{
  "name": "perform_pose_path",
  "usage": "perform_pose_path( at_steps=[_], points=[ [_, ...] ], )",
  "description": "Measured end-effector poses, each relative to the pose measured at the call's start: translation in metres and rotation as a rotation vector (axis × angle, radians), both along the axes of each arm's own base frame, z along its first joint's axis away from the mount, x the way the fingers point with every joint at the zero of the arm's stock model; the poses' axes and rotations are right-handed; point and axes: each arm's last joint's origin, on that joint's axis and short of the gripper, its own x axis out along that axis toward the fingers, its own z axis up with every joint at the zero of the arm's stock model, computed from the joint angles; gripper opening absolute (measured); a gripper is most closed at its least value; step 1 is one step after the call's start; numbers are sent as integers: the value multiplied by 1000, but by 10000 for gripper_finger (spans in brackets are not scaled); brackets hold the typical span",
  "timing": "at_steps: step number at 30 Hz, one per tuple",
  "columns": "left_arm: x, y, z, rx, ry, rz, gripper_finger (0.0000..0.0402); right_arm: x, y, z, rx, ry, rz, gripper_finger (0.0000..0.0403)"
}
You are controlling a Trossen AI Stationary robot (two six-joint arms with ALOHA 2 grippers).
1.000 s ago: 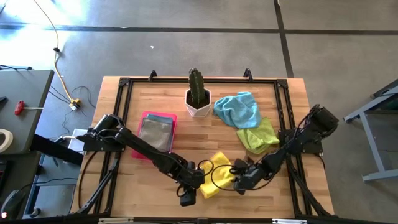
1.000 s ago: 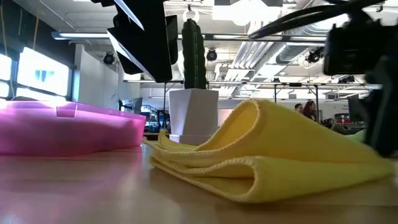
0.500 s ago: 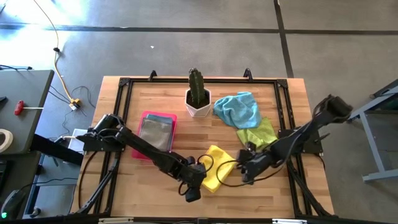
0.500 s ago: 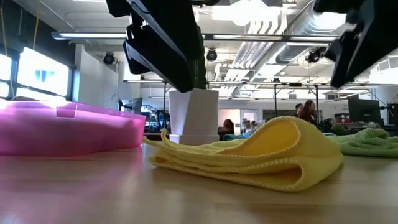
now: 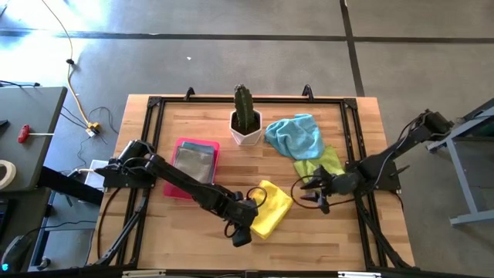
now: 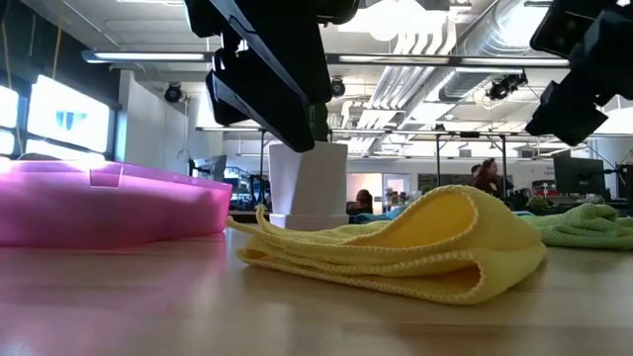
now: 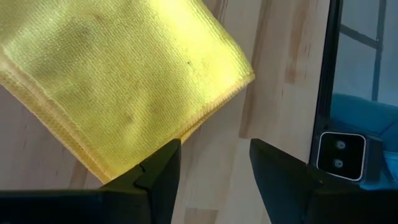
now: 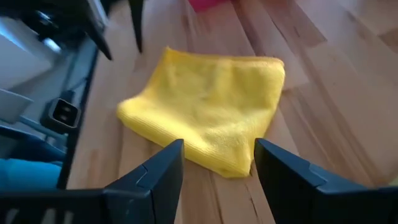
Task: Fold microfiber towels
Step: Put the yellow towel in the pink bin
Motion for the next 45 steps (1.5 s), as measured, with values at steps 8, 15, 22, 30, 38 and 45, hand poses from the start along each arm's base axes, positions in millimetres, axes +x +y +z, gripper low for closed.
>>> perform_pose_path(
  at_steps=[8, 15, 22, 30, 38, 45],
  points=[
    [0, 0, 0, 1, -3, 2, 184, -20, -13, -13, 13, -171, 27, 188],
    [1, 3, 0, 70, -28, 47, 184, -28, -17, -15, 131, -200, -20, 188],
    [2, 6, 0, 154, -52, 61, 184, -29, -18, -19, 236, -141, -75, 188],
    [6, 9, 3, 196, -107, 115, 184, -30, -18, -22, 215, -112, -68, 188],
    [4, 10, 1, 201, -85, 121, 184, -30, -18, -22, 213, -111, -68, 188],
    [-1, 13, -8, 206, 2, 211, 233, -30, -18, -22, 215, -111, -69, 188]
  ],
)
